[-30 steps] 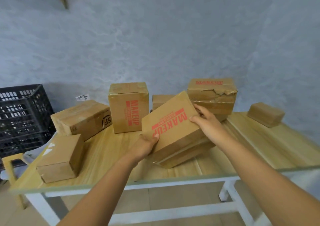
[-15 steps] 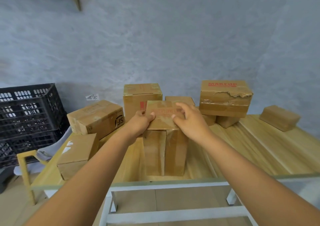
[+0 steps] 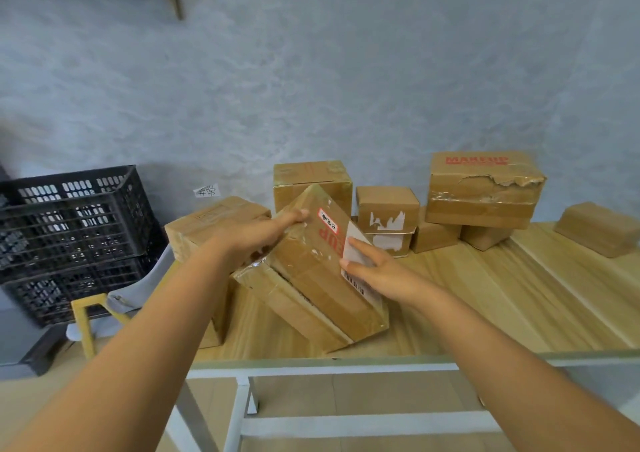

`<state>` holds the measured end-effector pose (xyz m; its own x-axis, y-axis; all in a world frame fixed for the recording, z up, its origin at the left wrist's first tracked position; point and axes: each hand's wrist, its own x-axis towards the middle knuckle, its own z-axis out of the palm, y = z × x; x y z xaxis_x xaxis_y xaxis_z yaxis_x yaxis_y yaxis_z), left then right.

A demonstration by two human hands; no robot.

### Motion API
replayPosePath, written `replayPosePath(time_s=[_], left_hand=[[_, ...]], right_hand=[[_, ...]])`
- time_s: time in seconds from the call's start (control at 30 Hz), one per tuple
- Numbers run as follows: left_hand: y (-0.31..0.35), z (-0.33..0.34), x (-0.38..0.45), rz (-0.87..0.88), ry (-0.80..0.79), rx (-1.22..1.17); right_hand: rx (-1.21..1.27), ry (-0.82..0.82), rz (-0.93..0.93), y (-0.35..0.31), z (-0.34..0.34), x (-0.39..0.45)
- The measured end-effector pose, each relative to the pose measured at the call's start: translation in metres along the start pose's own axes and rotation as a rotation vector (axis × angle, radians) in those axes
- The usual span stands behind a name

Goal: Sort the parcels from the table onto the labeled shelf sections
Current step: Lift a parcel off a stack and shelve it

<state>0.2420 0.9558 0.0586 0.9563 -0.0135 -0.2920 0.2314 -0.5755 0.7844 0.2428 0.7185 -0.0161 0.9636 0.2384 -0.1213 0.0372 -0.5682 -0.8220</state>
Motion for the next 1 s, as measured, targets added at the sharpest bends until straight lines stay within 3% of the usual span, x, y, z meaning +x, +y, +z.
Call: replayPosePath(time_s=[0.13,0.27,0.37,0.5,0.67,0.8,1.0], left_hand=[[-0.023,0.001,0.009,0.006,-0.076,-0.315],[-0.038,-0.004,0.012,0.072,-0.156,-0.363],[-0.022,-0.006,0.007,0.263,-0.239,-0.284],[-0.006,-0.003,0.004,0.381,-0.293,-0.239],[0.006,0.0,0.007,0.471,-0.377,-0.267],[0.02,0.003,0.009,0.527,-0.442,-0.222],[0.04,0.0,0.014,0.564,-0.454,-0.116]], right_hand=[[0.168,0.071,0.137,0.027,-0.006,-0.008],[0.0,0.143,0.107,0.024,-0.019,-0.009],[-0.013,0.192,-0.007,-0.007,-0.036,-0.008],[0.044,0.034,-0.044,-0.021,-0.056,-0.013],[0.356,-0.228,0.016,-0.014,-0.067,-0.027],[0.515,-0.219,0.099,-0.002,-0.072,-0.03],[0.494,-0.185,0.06,-0.005,-0.079,-0.034]])
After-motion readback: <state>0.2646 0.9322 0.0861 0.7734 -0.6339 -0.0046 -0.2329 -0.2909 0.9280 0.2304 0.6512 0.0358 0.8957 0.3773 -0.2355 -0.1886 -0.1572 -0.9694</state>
